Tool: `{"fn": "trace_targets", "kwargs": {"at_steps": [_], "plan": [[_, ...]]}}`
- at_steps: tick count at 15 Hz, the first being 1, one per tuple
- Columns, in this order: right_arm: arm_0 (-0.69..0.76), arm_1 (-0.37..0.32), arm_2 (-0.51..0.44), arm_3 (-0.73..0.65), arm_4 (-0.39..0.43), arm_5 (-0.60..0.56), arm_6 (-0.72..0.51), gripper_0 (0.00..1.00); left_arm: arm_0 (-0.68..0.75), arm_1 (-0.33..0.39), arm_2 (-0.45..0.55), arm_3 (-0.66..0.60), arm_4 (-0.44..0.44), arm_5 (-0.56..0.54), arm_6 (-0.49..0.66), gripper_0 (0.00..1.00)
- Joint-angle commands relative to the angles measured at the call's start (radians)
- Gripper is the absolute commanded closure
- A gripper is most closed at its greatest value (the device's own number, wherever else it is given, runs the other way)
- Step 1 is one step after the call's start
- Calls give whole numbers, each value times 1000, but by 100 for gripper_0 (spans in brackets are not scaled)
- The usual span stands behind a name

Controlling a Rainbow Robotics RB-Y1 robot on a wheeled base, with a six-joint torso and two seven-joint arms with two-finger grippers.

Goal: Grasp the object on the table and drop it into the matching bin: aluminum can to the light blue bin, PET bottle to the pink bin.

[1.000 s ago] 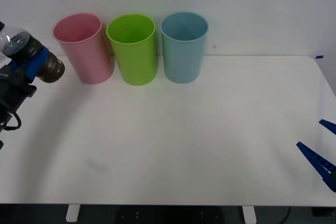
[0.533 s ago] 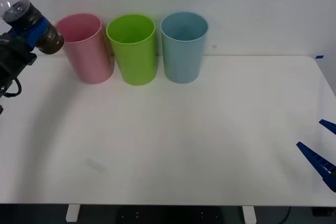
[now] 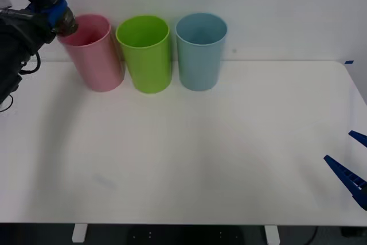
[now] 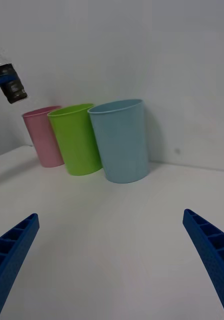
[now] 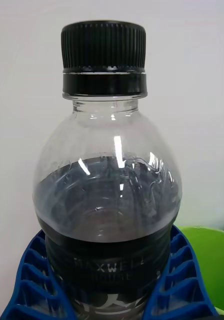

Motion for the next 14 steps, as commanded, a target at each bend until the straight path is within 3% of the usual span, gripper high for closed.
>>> {"fn": "trace_targets", "kwargs": {"at_steps": [1,7,12,14], "plan": [[0,0,0,0,0,0,0,0,-108,0,-11,126,-68,5,-13,100],[0,0,0,0,0,0,0,0,-305,-20,-31,371,-190,75,-50,100],[0,0,0,0,0,0,0,0,-327,-45,-28,391,-208,112,-65,99],[0,0,0,0,0,0,0,0,-328,-46,-28,391,-208,112,-65,93]]}}
